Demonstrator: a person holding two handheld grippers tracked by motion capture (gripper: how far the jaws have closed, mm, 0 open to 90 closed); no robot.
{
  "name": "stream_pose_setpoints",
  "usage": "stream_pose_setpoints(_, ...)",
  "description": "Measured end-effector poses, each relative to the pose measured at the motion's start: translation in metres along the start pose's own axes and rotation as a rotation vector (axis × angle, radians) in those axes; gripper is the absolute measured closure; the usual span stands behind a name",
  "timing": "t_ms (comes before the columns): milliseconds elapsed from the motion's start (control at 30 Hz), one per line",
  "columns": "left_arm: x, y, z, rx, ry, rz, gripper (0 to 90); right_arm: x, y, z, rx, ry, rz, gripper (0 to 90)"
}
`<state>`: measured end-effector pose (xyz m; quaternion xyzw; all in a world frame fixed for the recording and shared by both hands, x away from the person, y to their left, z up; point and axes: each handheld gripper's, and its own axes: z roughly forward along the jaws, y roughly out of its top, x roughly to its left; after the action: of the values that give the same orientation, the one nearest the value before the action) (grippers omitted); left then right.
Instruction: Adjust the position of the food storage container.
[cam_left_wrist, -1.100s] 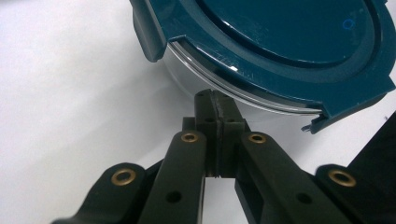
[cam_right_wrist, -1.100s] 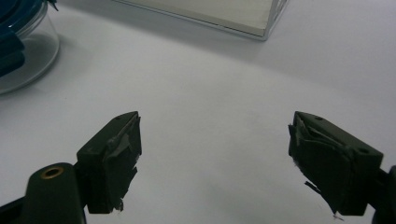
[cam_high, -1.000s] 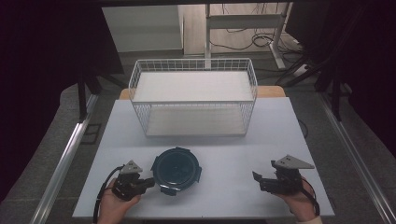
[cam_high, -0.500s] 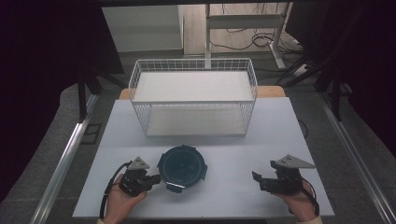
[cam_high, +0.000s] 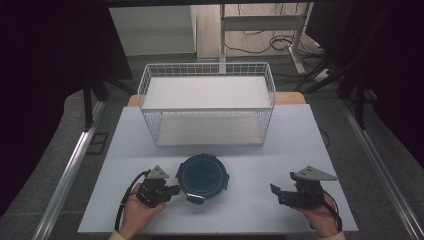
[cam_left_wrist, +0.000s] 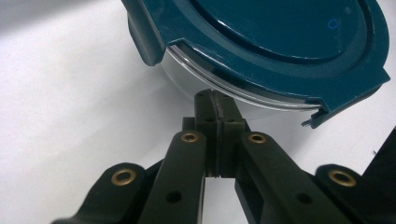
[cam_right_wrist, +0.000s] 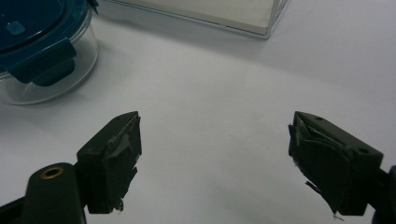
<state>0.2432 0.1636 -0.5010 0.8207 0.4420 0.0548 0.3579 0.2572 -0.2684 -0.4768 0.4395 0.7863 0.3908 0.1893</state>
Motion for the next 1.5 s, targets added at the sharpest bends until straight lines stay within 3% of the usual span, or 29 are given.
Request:
stream_pose_setpoints(500, -0.006, 0.011, 0.011, 0.006, -0.007, 0.007, 90.0, 0.001, 0.0, 0.001, 0.004, 0.002, -0.002, 16.8)
stream_pose_setpoints(1033, -0.026, 0.024, 0.032, 0.031, -0.047, 0.051, 90.0, 0.001, -0.001, 0.001, 0.005, 0.004, -0.004, 16.9)
stream_pose_setpoints(1233, -0.024, 0.021, 0.03, 0.015, -0.082, 0.053, 90.0, 0.001, -0.001, 0.001, 0.007, 0.0, -0.01, 16.9)
stream_pose_setpoints(1367, -0.017, 0.017, 0.02, 0.005, -0.041, 0.058, 90.0, 0.002, -0.001, 0.0, 0.005, 0.0, -0.019, 16.8)
stream_pose_setpoints(1433, -0.006, 0.012, 0.008, -0.029, -0.029, 0.015, 89.7, 0.002, -0.001, -0.002, -0.001, 0.001, -0.021, 16.9)
stream_pose_setpoints(1500, -0.003, 0.01, 0.003, -0.047, -0.023, 0.004, 88.7, 0.002, -0.001, -0.001, -0.001, 0.001, -0.021, 16.8)
